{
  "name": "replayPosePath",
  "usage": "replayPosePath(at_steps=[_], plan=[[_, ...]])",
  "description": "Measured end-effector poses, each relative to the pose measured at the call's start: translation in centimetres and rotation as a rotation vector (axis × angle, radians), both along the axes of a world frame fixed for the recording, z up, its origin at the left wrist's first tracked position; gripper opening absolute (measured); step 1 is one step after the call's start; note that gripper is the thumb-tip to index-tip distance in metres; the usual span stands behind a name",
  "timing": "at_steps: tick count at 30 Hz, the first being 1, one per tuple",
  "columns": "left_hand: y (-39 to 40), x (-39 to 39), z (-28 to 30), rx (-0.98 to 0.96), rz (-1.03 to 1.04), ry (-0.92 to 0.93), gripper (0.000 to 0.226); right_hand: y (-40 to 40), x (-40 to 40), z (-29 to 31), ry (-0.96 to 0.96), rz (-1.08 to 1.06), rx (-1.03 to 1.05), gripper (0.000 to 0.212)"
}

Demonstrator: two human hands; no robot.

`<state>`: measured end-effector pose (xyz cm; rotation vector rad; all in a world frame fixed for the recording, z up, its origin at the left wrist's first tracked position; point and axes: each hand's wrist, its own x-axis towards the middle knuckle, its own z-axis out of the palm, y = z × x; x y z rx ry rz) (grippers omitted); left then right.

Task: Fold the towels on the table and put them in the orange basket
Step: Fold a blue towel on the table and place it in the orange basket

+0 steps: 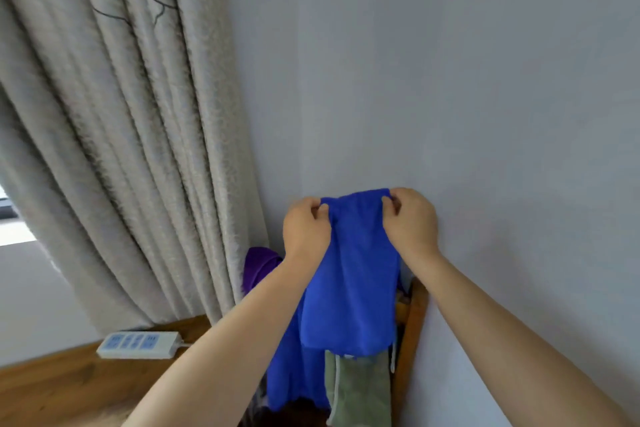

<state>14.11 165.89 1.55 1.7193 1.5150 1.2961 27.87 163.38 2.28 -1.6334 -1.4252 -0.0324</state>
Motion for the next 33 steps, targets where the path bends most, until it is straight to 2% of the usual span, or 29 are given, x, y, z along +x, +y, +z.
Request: replayPosePath(at_steps=[4, 8, 11, 15, 17, 22, 27, 30, 33], plan=[[-2.0, -5.2, 3.7, 0.132, 0.132, -0.017, 0.038, -0.7, -5.1, 4.5, -0.090, 0.083, 0.141, 0.018], [-4.9, -12.5, 6.4, 0.197, 0.299, -0.042, 0.018, -2.4, -12.1, 7.3, -0.175, 0.188, 0.237, 0.020], [-8.1, -19.4, 6.6, 0.243, 0.436, -0.047, 0.017, -4.2, -17.9, 7.8, -0.174, 0.278, 0.248, 0.020], [-13.6, -29.1, 5.2, 0.202, 0.579, 0.080, 0.020, -7.7, -26.2, 6.1, -0.167, 0.397, 0.186, 0.016], [-17.2, -35.0, 3.7, 0.146, 0.629, 0.150, 0.022, -10.2, -31.8, 4.1, -0.173, 0.456, 0.111, 0.012], [-23.2, -43.8, -0.9, 0.016, 0.629, 0.305, 0.023, -13.5, -40.3, -0.9, -0.225, 0.523, -0.102, 0.015], [-28.1, -50.6, -6.4, -0.159, 0.670, 0.361, 0.024, -17.4, -47.7, -7.3, -0.243, 0.597, -0.273, 0.018], [-31.0, -53.1, -11.4, -0.323, 0.662, 0.430, 0.023, -20.1, -50.2, -12.3, -0.291, 0.648, -0.357, 0.018], [-33.7, -53.8, -17.1, -0.605, 0.570, 0.523, 0.022, -22.7, -51.1, -18.4, -0.350, 0.680, -0.519, 0.019]])
